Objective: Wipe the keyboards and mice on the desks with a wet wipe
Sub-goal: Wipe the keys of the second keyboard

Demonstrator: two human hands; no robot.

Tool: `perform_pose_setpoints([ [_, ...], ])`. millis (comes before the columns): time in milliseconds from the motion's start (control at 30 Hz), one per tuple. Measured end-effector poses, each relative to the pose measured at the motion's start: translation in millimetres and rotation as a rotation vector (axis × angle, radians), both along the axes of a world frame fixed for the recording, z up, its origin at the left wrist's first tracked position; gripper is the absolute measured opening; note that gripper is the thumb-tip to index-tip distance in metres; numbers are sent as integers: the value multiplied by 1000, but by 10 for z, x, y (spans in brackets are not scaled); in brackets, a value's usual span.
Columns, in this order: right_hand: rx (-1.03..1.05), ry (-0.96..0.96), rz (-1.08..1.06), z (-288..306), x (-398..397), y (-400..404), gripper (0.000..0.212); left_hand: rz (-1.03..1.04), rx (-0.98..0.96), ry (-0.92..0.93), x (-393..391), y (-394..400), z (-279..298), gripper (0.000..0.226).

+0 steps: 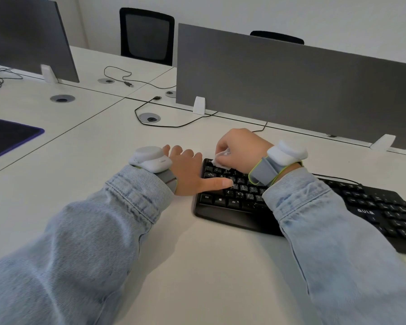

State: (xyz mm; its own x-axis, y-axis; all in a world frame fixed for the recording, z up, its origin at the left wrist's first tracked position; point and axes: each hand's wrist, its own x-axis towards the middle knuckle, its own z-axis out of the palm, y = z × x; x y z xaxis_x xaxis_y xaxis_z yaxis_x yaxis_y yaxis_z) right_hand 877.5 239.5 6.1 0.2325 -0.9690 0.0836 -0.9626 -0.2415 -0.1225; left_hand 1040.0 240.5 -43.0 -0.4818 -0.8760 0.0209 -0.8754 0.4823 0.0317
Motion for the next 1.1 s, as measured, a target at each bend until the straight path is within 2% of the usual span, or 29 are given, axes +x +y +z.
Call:
perform_pose_setpoints([
  [67,4,-2,23,39,-4,26,16,2,5,-8,-3,0,8,79],
  [167,-106,-49,53,53,43,38,17,0,9,-7,-13,13,23,77],
  [267,-74,-8,66,-21,73,12,17,-2,14,-17,-4,15,21,77],
  [367,-101,41,26,-1,-30,-1,17,-7,33,-32,-5,-10,13,88],
  [433,-104,-20,43,47,-67,32,15,-25,28,-22,-12,-10,-3,94],
  [567,23,-117,127,15,65,144,14,-48,4,3,-11,-9,-17,109],
  [700,-28,-18,95,-7,76,118,17,-38,-2,7,-11,2,-21,104],
  [833,-24,-24,103,-11,101,123,17,-57,3,26,-16,-16,-43,111],
  [1000,-126,38,41,5,59,88,17,-73,23,69,-26,1,-21,86],
  [1100,-149,-27,44,76,-50,124,15,-147,51,138,-54,-29,-42,105],
])
